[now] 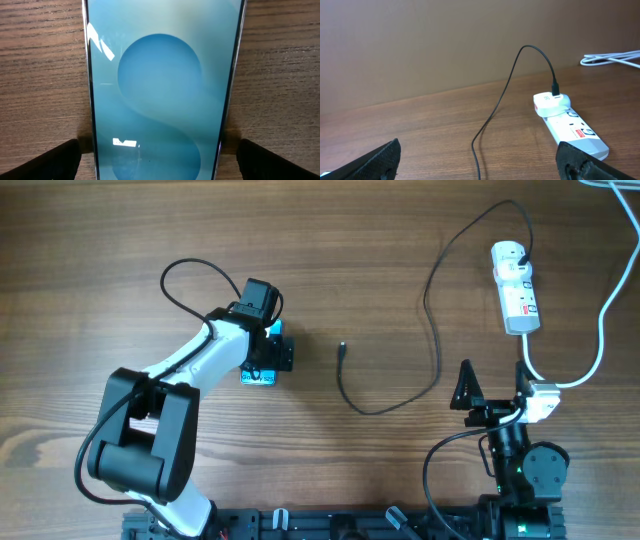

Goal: Plug charger to phone and switch on socket
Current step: 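Close the left gripper on the phone's edge and lift it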

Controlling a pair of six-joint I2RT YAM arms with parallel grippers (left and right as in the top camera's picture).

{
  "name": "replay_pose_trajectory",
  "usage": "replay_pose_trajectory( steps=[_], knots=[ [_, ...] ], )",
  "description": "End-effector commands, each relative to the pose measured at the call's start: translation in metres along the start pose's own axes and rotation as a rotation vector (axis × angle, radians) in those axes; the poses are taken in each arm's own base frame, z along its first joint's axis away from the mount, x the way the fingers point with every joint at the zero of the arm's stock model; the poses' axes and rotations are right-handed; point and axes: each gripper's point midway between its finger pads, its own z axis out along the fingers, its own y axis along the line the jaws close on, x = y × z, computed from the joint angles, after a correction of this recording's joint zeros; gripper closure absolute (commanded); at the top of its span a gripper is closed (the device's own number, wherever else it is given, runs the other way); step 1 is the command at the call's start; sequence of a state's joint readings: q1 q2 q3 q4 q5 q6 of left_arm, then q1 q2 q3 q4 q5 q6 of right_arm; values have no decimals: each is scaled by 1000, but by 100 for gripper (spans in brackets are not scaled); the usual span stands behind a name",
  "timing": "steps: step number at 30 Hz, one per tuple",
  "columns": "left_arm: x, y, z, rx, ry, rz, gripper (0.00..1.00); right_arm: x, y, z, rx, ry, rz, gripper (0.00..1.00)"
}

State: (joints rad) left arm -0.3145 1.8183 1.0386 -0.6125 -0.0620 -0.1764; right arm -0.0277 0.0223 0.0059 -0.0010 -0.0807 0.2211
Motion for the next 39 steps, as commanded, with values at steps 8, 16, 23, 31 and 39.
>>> replay_pose_trajectory(
  steps=[8,16,23,31,39],
  knots=[
    [-3,-3,5,9,-14,15,0,-2,-2,0,13,-8,-11,0],
    [11,0,17,7,-5,16,0,-2,-2,0,13,-8,-11,0],
    [11,-1,19,9,-14,15,4,-2,-2,0,13,-8,-11,0],
    [11,-1,19,9,-12,15,27,-2,-2,0,13,-8,-11,0],
    [10,-1,18,10,-18,15,44,-2,-2,0,13,-8,-12,0]
  ],
)
